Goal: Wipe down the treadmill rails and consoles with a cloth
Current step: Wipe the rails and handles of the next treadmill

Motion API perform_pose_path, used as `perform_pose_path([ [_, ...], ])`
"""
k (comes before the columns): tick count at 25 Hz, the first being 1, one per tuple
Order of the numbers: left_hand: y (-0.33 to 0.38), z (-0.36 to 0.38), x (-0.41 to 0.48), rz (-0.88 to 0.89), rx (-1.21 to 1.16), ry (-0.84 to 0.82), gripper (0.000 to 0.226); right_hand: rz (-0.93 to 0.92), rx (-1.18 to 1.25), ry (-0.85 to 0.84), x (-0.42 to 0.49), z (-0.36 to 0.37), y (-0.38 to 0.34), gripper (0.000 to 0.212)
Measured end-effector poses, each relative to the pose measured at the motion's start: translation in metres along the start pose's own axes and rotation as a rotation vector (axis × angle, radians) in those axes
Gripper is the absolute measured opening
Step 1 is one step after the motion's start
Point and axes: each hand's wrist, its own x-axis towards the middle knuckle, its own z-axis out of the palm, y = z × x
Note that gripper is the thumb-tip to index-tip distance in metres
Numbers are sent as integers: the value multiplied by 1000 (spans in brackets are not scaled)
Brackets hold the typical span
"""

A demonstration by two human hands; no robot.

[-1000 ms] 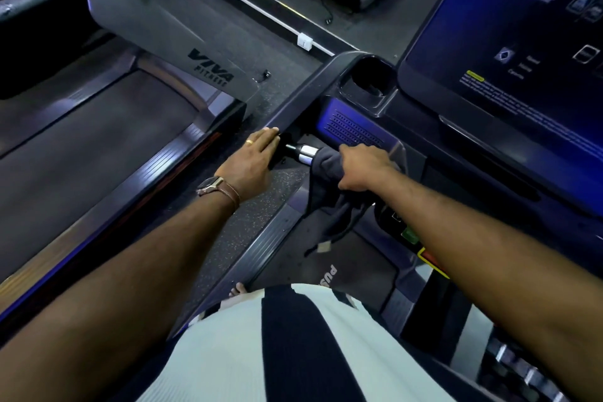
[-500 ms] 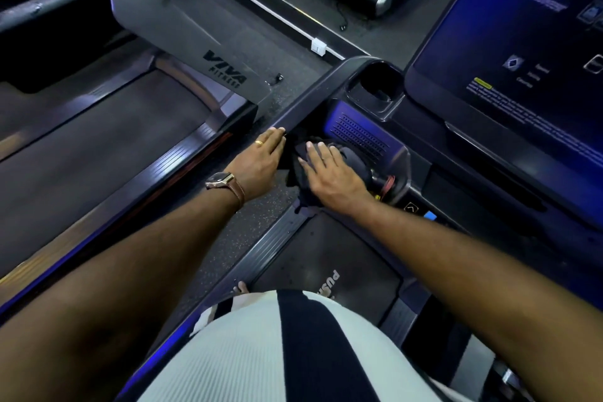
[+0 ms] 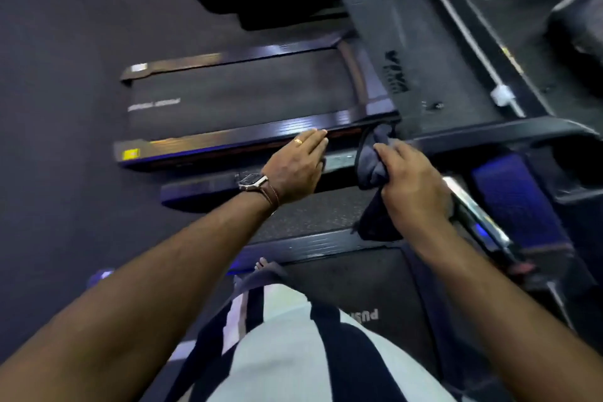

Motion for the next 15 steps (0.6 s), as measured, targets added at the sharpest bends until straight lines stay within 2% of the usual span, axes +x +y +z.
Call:
perform_pose_path([
  [4, -43, -21, -75, -195, 59, 166, 43, -221, -81, 32, -10, 25, -63, 45],
  [9, -105, -22, -170, -524, 8, 371, 35, -314, -147, -50, -20, 42, -137, 54],
  [12, -129, -13, -206, -668, -66, 367, 33, -323, -234, -86, -15, 64, -184, 57],
  [15, -139, -1, -229, -651, -112, 317, 28, -307, -301, -217, -1, 102, -227, 57],
])
